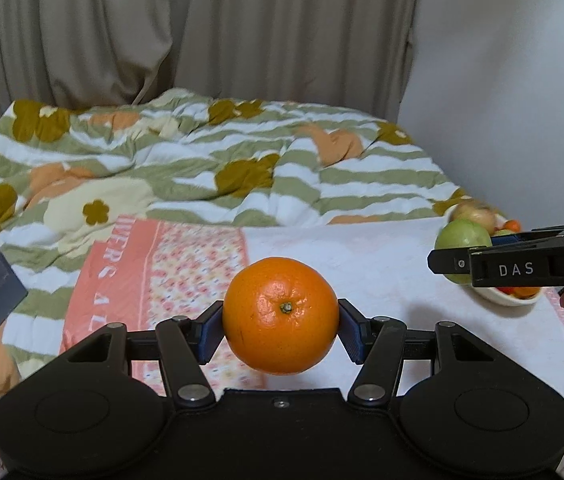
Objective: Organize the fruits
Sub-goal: 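Carry the orange and green apple in both tools over to the white bowl, then release the orange onto the bowl with the left tool while the right tool drops the green apple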
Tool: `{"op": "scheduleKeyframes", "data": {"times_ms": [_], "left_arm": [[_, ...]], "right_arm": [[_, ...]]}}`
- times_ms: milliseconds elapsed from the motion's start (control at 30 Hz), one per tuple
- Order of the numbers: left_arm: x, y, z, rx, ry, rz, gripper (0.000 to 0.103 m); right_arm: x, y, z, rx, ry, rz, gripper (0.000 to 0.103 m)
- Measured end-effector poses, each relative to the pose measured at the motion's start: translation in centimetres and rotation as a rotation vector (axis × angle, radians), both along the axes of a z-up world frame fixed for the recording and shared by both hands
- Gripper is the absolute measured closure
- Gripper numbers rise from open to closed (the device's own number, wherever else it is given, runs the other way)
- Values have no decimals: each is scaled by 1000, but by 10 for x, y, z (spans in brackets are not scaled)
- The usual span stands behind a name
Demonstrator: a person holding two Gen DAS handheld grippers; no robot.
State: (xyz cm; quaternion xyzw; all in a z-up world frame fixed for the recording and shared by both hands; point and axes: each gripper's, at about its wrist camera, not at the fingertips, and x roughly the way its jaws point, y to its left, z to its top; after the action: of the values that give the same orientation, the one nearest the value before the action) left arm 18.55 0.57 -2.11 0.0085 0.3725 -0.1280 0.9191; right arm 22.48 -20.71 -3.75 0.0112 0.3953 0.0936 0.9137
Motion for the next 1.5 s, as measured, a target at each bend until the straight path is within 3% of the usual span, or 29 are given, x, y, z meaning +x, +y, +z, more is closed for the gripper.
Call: {"op": "scheduleKeyframes", "data": {"times_ms": [400, 767, 1133, 1500], "left_arm": [[-33, -92, 37, -26, -73, 33, 40], [-22, -192, 35, -29, -83, 1, 40], [32, -253, 1, 19, -13, -95, 40], [87, -267, -44, 93, 51, -171, 40]], "right_arm": [[-45, -100, 35, 24, -71, 29, 34], [-45, -196, 35, 1, -99, 35, 34], [-18, -255, 6, 29, -53, -80, 34], [10, -278, -25, 47, 13, -195, 34]]}}
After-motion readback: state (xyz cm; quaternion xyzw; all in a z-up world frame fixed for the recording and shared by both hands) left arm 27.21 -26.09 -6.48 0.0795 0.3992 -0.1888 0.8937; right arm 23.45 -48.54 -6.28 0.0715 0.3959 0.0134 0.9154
